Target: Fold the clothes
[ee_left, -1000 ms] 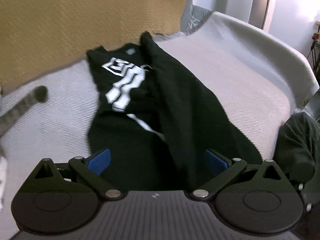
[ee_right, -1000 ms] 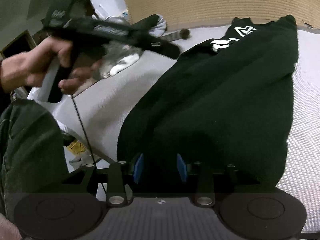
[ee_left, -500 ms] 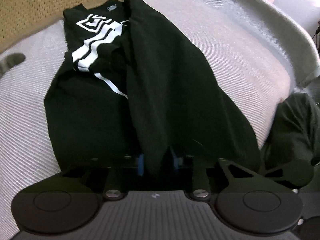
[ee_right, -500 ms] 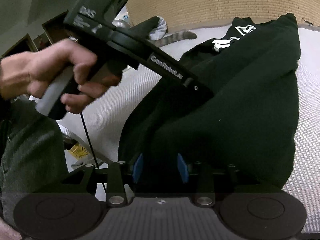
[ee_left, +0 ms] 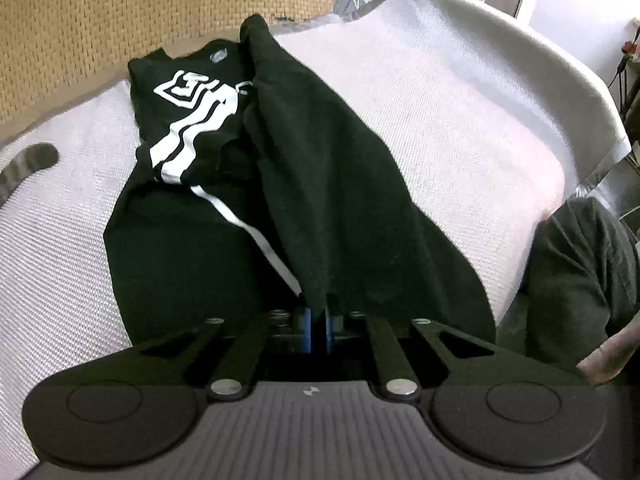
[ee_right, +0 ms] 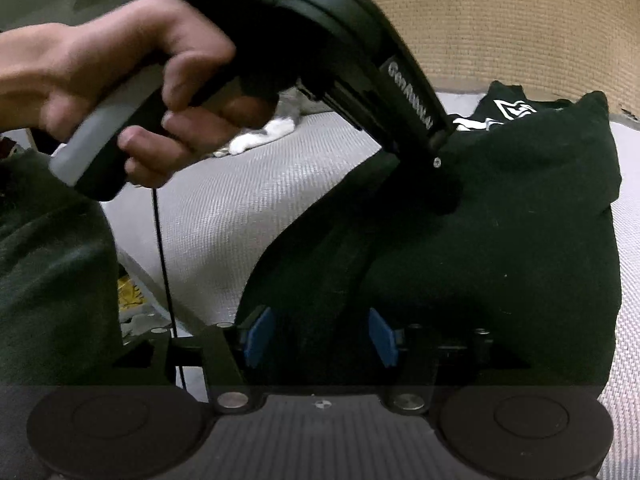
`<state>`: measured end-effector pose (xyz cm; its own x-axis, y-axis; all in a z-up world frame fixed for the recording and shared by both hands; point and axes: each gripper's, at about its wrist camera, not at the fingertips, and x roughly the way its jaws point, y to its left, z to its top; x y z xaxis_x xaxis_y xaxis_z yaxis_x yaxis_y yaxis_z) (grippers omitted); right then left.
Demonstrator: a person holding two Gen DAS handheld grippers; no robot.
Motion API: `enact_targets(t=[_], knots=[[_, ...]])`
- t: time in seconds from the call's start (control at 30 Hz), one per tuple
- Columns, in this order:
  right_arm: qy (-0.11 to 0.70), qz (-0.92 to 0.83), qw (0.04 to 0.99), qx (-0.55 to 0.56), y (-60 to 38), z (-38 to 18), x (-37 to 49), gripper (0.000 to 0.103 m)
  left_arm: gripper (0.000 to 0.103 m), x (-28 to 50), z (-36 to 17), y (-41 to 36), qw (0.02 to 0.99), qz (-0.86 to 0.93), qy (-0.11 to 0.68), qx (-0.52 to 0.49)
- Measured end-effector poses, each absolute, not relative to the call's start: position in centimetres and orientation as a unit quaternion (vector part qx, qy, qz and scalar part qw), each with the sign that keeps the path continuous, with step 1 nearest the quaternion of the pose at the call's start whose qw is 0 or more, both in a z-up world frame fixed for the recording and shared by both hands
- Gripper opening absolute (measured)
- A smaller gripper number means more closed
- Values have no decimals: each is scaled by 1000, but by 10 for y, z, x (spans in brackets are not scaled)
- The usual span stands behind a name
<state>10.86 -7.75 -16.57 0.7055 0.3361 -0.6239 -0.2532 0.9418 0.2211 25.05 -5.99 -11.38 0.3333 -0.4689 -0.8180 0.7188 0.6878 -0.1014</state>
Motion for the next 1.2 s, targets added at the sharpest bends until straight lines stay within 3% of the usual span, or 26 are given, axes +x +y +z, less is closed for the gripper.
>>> enact_targets(t=[0.3,0.4,0.47,0.57,0.8,1.0,1.2], knots=[[355,157,920,60,-76,-168,113,57,7,244,-100,-67,807,-381,433,126],[358,151,918,75,-80,-170,119,45,7,243,-100,-68,807,-382,432,127],[359,147,917,90,-85,-170,121,22,7,243,-100,-67,809,-379,432,125],[354,156,914,122,-93,-168,121,6,7,244,-96,-62,813,-377,427,117],[263,201,938,102,-83,-130,106,5,7,246,-74,-47,832,-371,402,93],[261,226,932,108,-73,-124,115,5,7,253,-81,-32,837,-336,418,108],[283,240,928,47,-41,-132,127,5,8,258,-102,-17,834,-304,445,118]])
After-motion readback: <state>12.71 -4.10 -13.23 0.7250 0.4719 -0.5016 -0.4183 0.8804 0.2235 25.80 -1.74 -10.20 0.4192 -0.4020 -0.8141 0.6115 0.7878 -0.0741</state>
